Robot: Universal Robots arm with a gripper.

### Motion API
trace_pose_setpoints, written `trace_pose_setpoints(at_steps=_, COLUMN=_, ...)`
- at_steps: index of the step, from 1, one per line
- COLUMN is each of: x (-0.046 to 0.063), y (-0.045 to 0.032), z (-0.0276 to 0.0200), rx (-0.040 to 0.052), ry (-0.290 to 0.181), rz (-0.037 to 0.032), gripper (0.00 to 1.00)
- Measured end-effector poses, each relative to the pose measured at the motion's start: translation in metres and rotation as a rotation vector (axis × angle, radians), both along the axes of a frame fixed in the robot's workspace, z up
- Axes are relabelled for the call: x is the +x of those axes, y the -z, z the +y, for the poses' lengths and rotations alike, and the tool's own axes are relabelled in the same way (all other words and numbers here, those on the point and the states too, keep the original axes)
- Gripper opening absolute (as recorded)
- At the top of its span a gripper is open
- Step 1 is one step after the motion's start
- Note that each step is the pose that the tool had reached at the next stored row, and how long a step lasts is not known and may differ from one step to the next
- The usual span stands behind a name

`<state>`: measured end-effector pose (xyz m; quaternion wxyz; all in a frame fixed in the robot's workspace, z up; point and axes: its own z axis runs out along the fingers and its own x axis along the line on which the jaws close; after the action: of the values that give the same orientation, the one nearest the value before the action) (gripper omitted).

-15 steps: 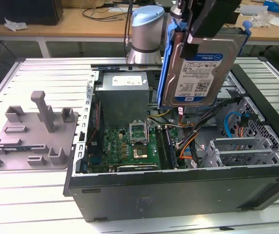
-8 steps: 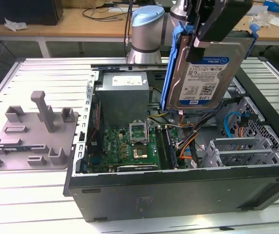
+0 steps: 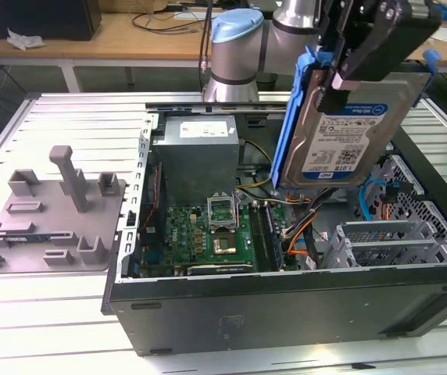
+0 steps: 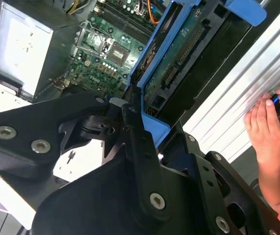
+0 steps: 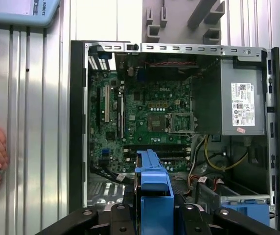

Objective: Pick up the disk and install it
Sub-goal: 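Insert the disk into the insertion slot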

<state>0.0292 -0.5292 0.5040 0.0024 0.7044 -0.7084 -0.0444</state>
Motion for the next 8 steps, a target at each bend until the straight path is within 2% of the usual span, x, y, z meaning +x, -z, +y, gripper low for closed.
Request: trace_pose_setpoints(at_steps=8, x=0.014, y=0.0016, z=-0.0113, rx=0.0023, ry=0.0, rz=0.0, gripper=0.37)
